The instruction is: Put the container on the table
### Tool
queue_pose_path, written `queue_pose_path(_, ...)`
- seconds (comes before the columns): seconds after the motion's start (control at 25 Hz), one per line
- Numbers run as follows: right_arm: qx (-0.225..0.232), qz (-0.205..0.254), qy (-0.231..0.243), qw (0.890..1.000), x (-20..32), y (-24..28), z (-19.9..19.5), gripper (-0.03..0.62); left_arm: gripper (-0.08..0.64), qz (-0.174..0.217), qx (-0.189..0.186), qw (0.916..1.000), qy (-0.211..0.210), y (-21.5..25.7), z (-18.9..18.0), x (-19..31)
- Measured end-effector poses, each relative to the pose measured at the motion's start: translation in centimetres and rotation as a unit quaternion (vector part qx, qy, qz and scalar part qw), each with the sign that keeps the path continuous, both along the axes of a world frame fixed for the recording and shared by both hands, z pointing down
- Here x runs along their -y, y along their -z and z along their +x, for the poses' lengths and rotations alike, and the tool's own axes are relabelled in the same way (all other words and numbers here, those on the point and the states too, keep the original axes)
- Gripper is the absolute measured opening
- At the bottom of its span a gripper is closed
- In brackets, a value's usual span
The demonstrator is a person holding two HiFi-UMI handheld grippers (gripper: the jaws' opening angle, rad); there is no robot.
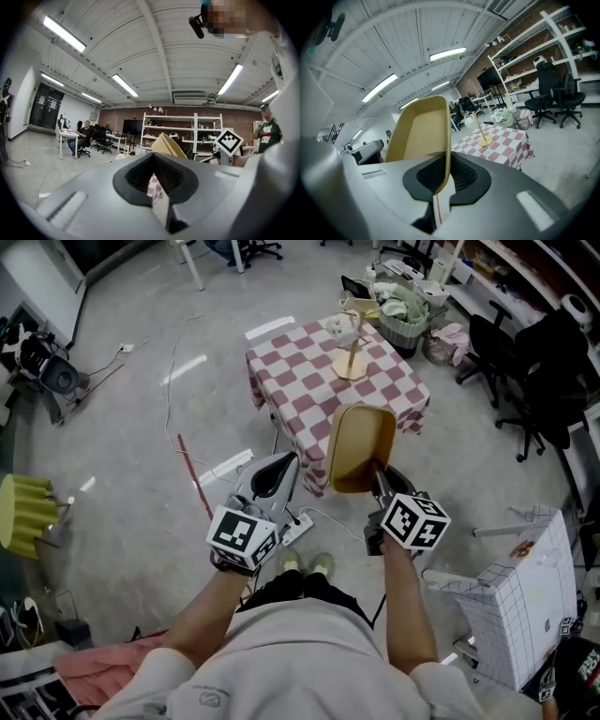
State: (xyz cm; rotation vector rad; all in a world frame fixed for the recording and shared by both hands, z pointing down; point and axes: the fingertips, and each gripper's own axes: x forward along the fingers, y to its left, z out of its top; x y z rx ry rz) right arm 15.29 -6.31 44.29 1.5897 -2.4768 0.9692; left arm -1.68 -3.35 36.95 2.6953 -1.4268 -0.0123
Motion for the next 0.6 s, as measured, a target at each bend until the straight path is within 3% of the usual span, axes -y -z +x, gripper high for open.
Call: queue_pose_path(0.6, -0.026, -0.006, -0.042, 0.999, 2.8, 0.0, -2.6, 0.023, 0.006, 0.011, -0.017, 0.9985, -0.051, -0.6, -2.5, 4.1)
